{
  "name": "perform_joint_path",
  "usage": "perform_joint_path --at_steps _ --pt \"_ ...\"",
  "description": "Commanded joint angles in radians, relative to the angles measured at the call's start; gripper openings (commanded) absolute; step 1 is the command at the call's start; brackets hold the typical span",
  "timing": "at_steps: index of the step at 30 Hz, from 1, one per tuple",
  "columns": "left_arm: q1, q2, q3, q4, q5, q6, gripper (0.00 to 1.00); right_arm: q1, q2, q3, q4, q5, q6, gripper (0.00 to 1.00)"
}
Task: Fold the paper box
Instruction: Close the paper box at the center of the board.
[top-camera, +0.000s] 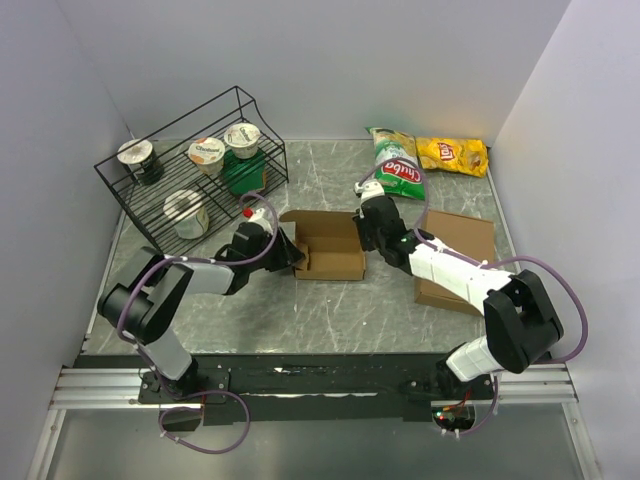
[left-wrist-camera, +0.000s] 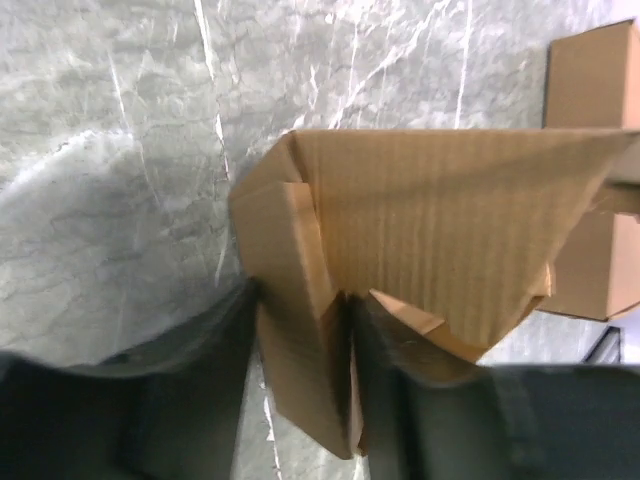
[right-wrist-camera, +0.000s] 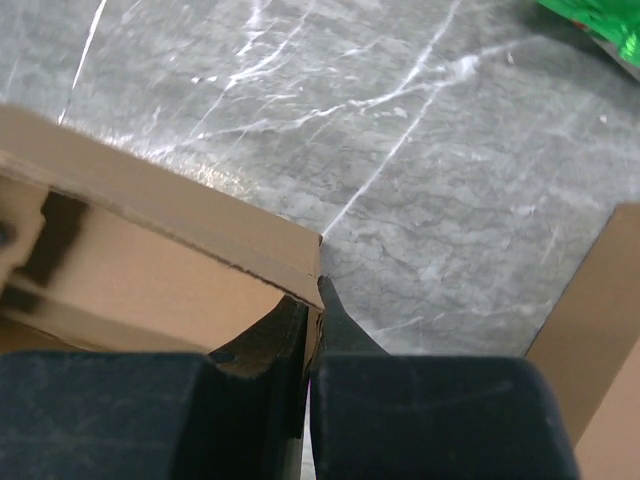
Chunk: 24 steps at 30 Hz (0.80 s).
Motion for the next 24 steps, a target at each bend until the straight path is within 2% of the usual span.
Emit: perform_joint_path --at_steps 1,6,8,24 --pt "-0.057 0.028 0.032 0.042 0.007 0.022 0.42 0.026 0.024 0.006 -0.081 0.065 0.119 0.00" --pt "-0.106 0.056 0.072 -0.006 -0.032 0.070 0.29 0.047 0.025 0.023 -0.091 0.059 0.176 0.00" --pt "-0.113 0.062 0.081 -0.012 -0.045 0.079 0.28 0.053 0.025 0.031 -0.094 0.041 0.194 0.00" --pt "-0.140 0.090 0.098 -0.018 -0.064 0.093 0.26 0.087 0.033 -0.034 -0.009 -0.055 0.331 0.00"
